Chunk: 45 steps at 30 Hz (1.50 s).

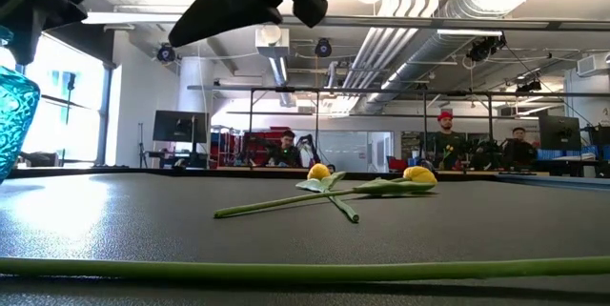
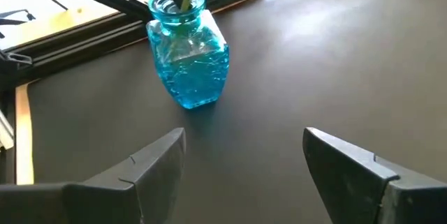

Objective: Sort flowers into vase by color
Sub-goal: Move the blue vase to the middle left of the table, then adjust the red flower in the vase

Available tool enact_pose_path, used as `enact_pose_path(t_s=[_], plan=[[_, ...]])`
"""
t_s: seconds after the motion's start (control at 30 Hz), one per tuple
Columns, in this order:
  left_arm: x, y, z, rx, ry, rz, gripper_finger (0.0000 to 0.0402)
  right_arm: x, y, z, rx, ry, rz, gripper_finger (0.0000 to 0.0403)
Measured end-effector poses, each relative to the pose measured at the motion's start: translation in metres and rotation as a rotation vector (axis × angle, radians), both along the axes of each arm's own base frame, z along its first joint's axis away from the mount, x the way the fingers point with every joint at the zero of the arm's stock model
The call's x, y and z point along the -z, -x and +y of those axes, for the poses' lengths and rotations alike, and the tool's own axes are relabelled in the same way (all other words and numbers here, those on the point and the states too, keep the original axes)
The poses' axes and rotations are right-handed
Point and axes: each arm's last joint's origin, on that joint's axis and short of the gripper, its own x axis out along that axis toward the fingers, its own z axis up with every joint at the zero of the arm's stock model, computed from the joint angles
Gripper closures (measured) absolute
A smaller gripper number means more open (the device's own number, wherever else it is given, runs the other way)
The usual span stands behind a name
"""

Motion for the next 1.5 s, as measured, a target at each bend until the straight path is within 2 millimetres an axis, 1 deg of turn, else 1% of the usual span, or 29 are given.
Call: enact_pose_path(t_s=[0.13,0.43,0.67,0.87,0.97,1.1,1.2,1.3,1.5], plan=[[-0.004,0.003,0.002,0.004,0.019,-0.012,0.0228,0.0,0.0,0.0,-0.013,0.021,0.011,0.0126],[-0.016,0.018,0.01,0.032,0.044,-0.032,0.0227,0.0,-0.004,-0.007,-0.015,0.005,0.018,0.0126],[-0.025,0.025,0.015,0.038,0.083,-0.07,0.0227,-0.003,-0.01,-0.011,-0.026,-0.005,-0.016,0.0126],[-0.036,0.041,0.019,0.05,0.094,-0.161,0.0227,-0.011,-0.019,-0.015,-0.022,0.028,-0.092,0.0126],[-0.044,0.054,0.022,0.057,0.092,-0.238,0.0227,-0.014,-0.031,-0.026,-0.012,0.024,-0.169,0.0126],[-0.052,0.07,0.025,0.064,0.093,-0.349,0.0227,-0.006,-0.053,-0.051,-0.009,0.026,-0.236,0.0126],[-0.056,0.08,0.023,0.087,0.103,-0.403,0.0227,-0.01,-0.063,-0.066,-0.031,0.016,-0.296,0.0126],[-0.056,0.086,0.019,0.118,0.102,-0.43,0.0227,-0.016,-0.068,-0.074,-0.056,0.037,-0.334,0.0126],[-0.057,0.093,0.014,0.165,0.087,-0.471,0.0227,-0.021,-0.074,-0.082,-0.141,0.041,-0.371,0.0133]])
